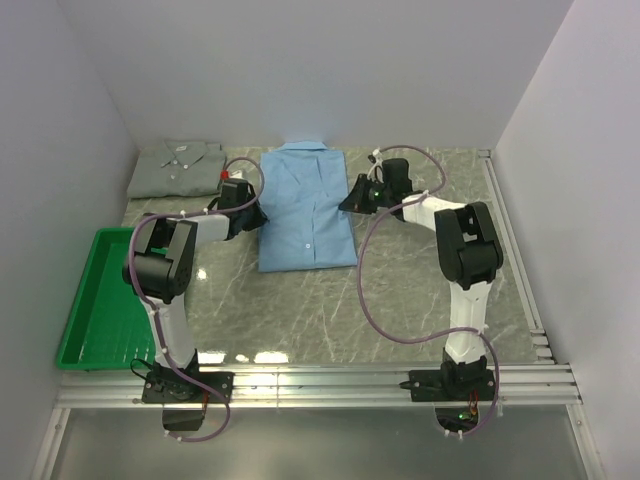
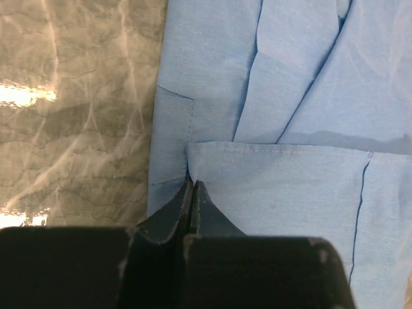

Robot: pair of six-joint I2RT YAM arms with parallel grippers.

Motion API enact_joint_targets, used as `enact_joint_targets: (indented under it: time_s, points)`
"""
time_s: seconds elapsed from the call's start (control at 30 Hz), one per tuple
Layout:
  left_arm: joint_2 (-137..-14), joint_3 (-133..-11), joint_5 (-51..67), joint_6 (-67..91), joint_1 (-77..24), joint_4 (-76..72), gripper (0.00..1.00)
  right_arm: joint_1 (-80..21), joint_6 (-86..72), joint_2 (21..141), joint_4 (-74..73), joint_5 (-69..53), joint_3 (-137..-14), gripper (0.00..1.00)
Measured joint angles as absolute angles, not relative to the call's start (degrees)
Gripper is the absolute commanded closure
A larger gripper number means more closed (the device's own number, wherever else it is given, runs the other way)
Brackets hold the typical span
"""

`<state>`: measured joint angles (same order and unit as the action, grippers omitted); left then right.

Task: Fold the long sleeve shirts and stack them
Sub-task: Fold the shirt

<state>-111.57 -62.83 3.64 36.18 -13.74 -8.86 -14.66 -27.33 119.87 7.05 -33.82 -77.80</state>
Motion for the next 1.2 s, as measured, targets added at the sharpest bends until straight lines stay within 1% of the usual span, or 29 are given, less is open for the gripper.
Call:
enact_joint_targets:
  time_s: [0.03, 0.07, 0.1, 0.17, 0.23, 0.43, 0.53, 0.63, 0.77, 0.93, 1.07, 1.2]
  points:
    - [-111.5, -62.8, 3.4, 36.3, -13.7, -8.9, 0.99, -14.7, -27.3, 120.1, 6.8, -33.5, -78.1, 0.7]
    - [-111.5, -62.8, 3.2, 36.7, -13.7, -9.0, 0.99, -14.7, -27.1, 120.3, 6.5, -33.3, -78.3, 0.6]
    - [-111.5, -62.8, 3.0, 36.8, -13.6, -9.0, 0.99, -14.7, -27.1, 120.4, 6.0, -32.6, -78.4, 0.55]
    - [-111.5, -62.8, 2.6, 37.1, -13.6, -9.0, 0.99, -14.7, -26.7, 120.3, 5.1, -31.6, -78.4, 0.46]
    - [-111.5, -62.7, 2.2, 37.4, -13.6, -9.2, 0.99, -14.7, -26.3, 119.9, 4.2, -30.0, -78.4, 0.43]
    - [-110.8, -61.6, 0.6, 38.8, -13.6, -9.7, 0.99, -14.9, -28.1, 114.6, 4.2, -29.7, -78.2, 0.42]
    - [-110.8, -61.6, -0.3, 39.1, -13.6, -9.7, 0.99, -15.4, -30.9, 111.9, 8.6, -32.6, -78.2, 0.42]
    - [-110.8, -61.6, -1.0, 39.8, -13.6, -9.6, 0.99, -17.1, -34.4, 112.0, 13.7, -36.4, -78.4, 0.42]
    - [-110.8, -61.6, -1.6, 40.1, -13.6, -9.6, 0.99, -20.8, -39.8, 116.2, 20.0, -41.8, -79.0, 0.42]
    - [-110.8, -61.6, -1.9, 40.2, -13.6, -9.6, 0.99, -24.5, -46.3, 125.8, 27.0, -46.2, -80.5, 0.42]
    - [-110.9, -61.7, -2.5, 40.4, -13.5, -9.6, 0.99, -23.5, -51.7, 132.0, 32.3, -47.2, -80.0, 0.42]
    - [-111.5, -62.3, -2.5, 41.2, -13.3, -9.6, 0.99, -20.2, -53.8, 133.7, 33.8, -46.9, -78.1, 0.42]
